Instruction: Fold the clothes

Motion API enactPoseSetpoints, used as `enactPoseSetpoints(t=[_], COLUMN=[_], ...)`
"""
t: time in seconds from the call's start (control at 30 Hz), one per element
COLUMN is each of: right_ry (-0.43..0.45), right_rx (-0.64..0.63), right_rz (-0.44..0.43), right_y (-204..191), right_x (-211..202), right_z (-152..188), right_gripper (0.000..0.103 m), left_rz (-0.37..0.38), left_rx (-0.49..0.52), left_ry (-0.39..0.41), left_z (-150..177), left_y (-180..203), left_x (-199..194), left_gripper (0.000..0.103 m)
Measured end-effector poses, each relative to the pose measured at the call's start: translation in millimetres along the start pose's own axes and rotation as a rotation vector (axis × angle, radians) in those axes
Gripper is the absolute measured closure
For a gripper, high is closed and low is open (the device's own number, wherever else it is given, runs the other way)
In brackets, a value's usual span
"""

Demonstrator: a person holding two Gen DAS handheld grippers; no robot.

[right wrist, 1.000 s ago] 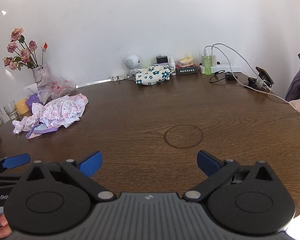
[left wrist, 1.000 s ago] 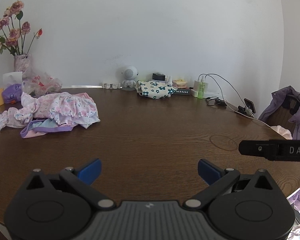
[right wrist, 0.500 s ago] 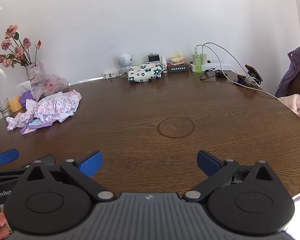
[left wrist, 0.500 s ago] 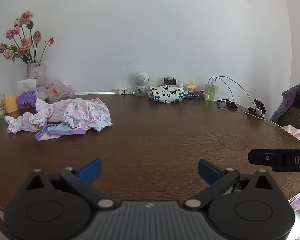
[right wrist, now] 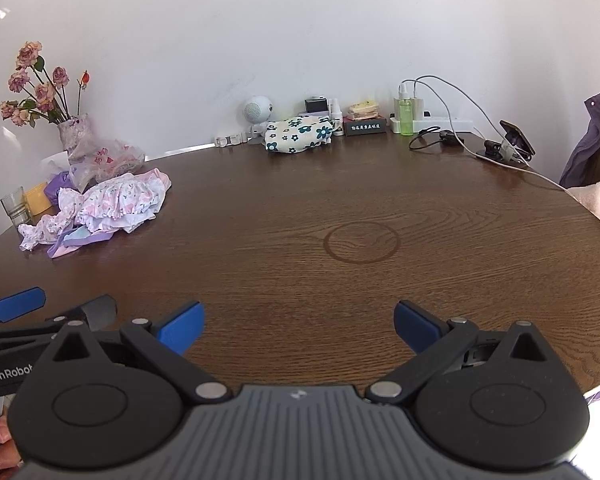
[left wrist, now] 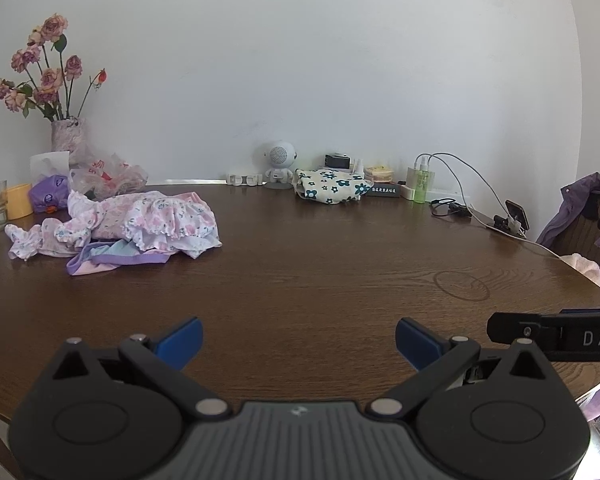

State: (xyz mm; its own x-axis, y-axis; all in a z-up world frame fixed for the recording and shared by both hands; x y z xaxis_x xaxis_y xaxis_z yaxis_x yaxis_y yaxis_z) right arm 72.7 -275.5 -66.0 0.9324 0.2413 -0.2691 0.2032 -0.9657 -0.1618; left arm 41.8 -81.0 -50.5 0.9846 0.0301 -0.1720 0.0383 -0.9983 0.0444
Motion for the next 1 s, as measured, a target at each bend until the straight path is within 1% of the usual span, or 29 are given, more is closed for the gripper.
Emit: enactPoseSetpoints(t=[0.1, 0.47, 1.0], right_ry=[-0.006, -0.016, -0.033], right_rx=[0.003, 0.001, -0.003], right_rz=[-0.001, -0.002, -0.005], right_y=[0, 0, -1], right_x=[1, 4, 7], right_z=[2, 6, 11], right_gripper=[0.0, 0.0, 0.0], left_rz=[0.007, 0.009, -0.021], left_rx=[-0.021, -0.019, -0.03], left_ry=[-0.004, -0.005, -0.012], left_z=[1, 3, 4], left_y=[-2, -2, -7], left_x=[1, 2, 3], left_gripper=[0.0, 0.0, 0.0])
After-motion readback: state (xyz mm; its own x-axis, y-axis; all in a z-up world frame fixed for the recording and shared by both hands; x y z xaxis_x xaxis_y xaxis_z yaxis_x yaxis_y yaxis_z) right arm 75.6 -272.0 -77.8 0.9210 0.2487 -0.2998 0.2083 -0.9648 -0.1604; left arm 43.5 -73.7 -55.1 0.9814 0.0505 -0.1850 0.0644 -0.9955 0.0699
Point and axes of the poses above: each gripper's, at about its wrist camera, not at the fingertips, and x roughly the way its jaws point, y to its right, z to its underside, the point moved 5 cm from there along x, roughly the way its jaws point, and after that the axes turned 15 degrees about y, right-handed, at the moved point
